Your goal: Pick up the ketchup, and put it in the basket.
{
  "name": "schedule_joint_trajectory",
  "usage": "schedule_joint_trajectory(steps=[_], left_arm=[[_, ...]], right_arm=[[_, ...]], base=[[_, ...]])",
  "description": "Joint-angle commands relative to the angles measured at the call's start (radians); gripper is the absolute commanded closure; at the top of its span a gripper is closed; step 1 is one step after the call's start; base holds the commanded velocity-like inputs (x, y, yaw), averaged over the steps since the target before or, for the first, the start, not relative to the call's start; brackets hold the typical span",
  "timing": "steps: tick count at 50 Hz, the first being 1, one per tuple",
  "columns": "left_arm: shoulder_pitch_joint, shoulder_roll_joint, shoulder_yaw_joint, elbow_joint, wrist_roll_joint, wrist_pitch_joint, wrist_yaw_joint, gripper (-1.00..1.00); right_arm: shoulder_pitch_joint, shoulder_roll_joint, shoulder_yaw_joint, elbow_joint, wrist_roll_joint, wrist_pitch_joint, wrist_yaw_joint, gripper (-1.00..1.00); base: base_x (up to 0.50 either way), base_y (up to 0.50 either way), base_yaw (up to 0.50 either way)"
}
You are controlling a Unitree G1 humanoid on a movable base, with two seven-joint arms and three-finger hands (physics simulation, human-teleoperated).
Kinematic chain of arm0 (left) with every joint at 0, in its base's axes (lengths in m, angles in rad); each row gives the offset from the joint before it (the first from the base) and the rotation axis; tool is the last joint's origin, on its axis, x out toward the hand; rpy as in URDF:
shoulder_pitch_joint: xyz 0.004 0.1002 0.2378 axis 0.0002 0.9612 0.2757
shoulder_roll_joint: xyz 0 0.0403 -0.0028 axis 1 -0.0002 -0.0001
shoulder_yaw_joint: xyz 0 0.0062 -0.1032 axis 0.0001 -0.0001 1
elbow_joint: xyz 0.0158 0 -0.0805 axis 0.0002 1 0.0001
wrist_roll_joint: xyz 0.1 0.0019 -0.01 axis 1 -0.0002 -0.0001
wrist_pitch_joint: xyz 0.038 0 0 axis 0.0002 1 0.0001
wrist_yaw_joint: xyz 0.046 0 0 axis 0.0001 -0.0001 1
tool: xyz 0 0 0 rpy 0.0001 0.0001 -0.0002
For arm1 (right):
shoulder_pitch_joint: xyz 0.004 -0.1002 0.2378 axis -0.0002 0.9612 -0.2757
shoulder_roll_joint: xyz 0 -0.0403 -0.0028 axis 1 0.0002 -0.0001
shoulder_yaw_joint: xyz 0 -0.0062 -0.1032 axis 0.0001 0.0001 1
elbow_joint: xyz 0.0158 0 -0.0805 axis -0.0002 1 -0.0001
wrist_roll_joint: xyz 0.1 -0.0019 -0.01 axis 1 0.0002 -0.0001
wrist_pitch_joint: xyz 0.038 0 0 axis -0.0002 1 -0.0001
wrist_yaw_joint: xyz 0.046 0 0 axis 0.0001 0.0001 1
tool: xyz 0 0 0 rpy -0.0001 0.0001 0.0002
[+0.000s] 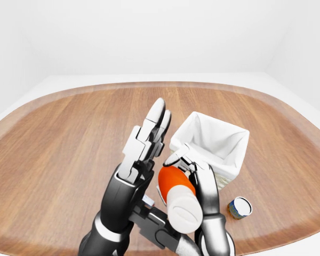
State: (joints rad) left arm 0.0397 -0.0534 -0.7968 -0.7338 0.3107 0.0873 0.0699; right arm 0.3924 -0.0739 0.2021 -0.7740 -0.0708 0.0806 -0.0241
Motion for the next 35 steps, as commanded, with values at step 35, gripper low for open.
schedule_joint_trajectory(steps=[35], left_arm=[[0.253, 0.107, 0.824, -0.263, -0.224, 0.000, -0.312, -1.00]], right_arm=[[-0.013, 0.012, -0.019, 0.025, -0.006, -0.008, -0.014, 1.00]], base=[[0.00, 0.00, 0.00]])
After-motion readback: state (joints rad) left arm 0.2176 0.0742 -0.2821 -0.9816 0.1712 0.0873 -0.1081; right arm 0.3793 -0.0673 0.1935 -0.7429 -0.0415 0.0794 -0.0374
